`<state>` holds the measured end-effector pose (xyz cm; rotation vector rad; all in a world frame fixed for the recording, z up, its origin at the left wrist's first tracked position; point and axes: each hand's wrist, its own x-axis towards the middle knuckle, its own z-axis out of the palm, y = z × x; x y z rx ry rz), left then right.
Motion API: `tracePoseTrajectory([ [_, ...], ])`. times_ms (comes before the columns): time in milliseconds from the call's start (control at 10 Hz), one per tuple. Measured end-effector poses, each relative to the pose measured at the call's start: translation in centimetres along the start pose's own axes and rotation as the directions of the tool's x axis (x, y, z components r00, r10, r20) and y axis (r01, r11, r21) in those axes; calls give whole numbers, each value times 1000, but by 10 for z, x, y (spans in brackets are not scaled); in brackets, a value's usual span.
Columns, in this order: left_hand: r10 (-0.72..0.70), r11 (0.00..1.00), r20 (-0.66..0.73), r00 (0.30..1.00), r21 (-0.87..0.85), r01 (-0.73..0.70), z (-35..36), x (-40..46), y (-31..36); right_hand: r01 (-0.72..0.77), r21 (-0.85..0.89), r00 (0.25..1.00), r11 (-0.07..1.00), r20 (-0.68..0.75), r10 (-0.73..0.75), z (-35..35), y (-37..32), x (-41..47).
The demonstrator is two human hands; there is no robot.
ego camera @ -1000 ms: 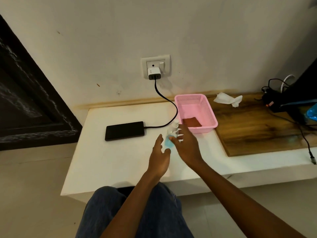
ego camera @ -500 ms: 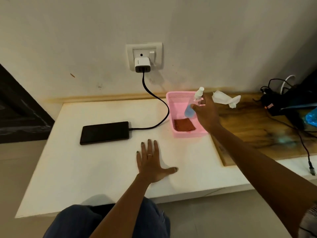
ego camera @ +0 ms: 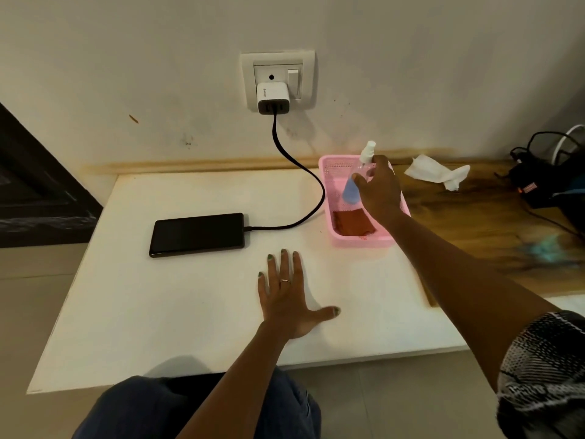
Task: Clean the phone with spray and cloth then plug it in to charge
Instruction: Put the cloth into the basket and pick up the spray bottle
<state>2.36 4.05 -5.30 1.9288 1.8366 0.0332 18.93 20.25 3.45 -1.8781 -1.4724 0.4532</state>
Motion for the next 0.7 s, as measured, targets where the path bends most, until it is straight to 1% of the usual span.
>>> tracePoseTrajectory([
  [100,0,1000,0,1000,3,0,0,0,0,26,-27,999,999,26,-26,-2,1,-1],
  [300,-3,1000,4,1000,11,3,2,0,0,33,-57,999,998,38,-31,-4,2,-3],
  [400,-4,1000,4,1000,9,4,2,1,0,43,-70,999,997,21,-41,-7,3,-4],
  [500,-9,1000,18,1000,13,8,3,2,-1,73,-145,997,987,5,-73,-13,3,-13],
  [600,-1,1000,43,999,-11,2,1,3,-2,145,-259,987,955,-34,-159,-21,2,-24],
  [700,19,999,83,996,-48,-15,-7,2,-5,166,-305,981,938,-47,-189,-33,2,-47],
])
